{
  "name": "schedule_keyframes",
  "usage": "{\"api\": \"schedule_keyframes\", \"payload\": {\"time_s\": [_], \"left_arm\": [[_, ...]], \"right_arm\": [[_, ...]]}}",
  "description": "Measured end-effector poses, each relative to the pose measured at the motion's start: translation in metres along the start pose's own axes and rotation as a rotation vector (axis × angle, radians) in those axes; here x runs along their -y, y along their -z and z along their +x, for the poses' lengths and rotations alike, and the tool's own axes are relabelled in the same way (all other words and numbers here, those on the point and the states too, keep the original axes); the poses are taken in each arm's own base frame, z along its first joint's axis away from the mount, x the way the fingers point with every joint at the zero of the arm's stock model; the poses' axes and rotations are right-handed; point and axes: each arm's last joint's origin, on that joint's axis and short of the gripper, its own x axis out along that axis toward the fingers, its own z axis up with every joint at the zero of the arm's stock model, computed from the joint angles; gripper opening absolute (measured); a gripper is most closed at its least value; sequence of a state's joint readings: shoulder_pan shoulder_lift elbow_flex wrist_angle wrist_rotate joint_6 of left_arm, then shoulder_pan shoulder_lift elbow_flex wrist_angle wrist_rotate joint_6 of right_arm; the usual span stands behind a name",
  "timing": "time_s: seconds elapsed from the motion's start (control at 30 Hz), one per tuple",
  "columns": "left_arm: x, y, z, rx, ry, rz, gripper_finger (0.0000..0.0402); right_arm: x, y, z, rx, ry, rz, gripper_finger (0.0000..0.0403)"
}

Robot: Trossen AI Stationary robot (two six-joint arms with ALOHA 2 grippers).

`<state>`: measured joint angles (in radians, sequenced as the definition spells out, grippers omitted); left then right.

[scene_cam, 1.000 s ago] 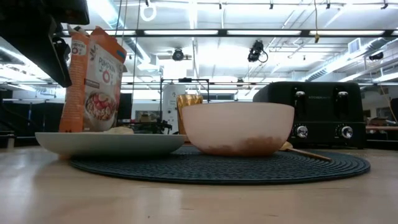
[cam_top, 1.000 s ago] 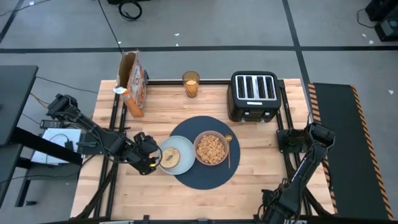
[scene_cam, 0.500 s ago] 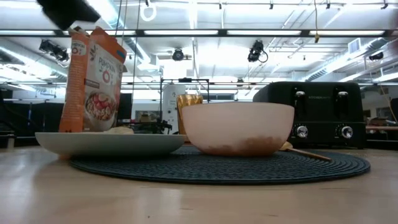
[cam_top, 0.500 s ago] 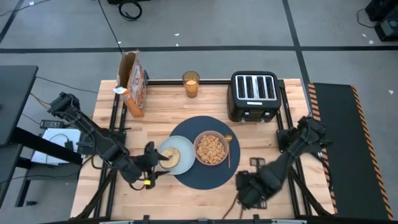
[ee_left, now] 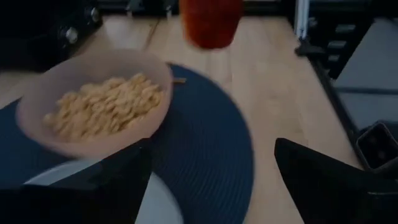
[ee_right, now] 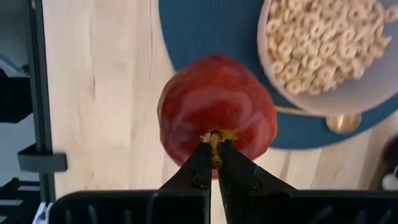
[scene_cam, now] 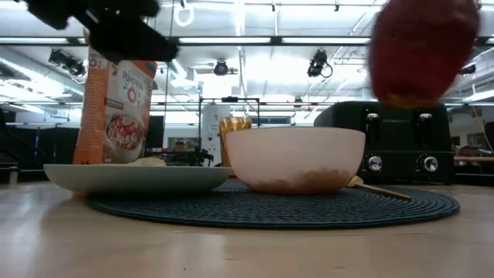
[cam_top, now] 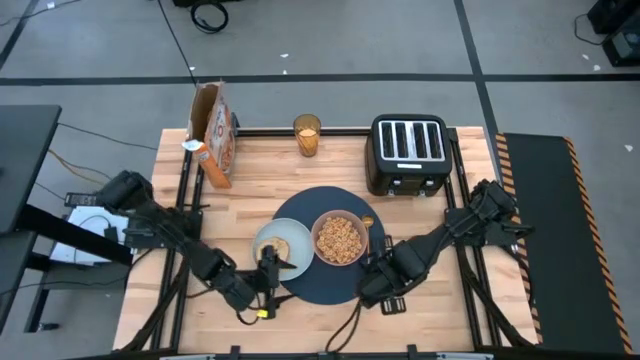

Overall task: Arrange a breakfast setting
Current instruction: Put the apple on the plate

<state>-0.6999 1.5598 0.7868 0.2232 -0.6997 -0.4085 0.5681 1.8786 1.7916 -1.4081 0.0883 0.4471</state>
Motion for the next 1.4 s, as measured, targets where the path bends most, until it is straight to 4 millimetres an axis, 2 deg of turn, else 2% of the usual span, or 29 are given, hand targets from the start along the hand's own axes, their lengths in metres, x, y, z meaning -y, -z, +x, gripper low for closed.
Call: {"api": "schedule_keyframes", "payload": {"time_s": [0.2,0.37,0.57,1.13,1.4], "left_arm": [[-0.003,0.008,0.035,0.046,0.001,-0.069,0.0351],[-0.002,0.007,0.046,0.057,-0.008,0.003,0.0352],[-0.008,0.001,0.059,0.122,-0.004,-0.008,0.0352],[-0.016,-0.016,0.068,0.271,0.02,0.039,0.0352],[-0.018,-0.018,0.069,0.282,0.009,0.09,0.0352]], "right_arm": [[0.005,-0.01,0.001,0.073,-0.013,-0.047,0.0016],[0.008,-0.018,0.0,0.144,0.004,-0.077,0.0016],[0.014,-0.031,-0.001,0.255,0.035,-0.125,0.0016],[0.025,-0.059,-0.008,0.502,0.083,-0.192,0.0016],[0.025,-0.062,-0.01,0.54,0.095,-0.203,0.0016]]}}
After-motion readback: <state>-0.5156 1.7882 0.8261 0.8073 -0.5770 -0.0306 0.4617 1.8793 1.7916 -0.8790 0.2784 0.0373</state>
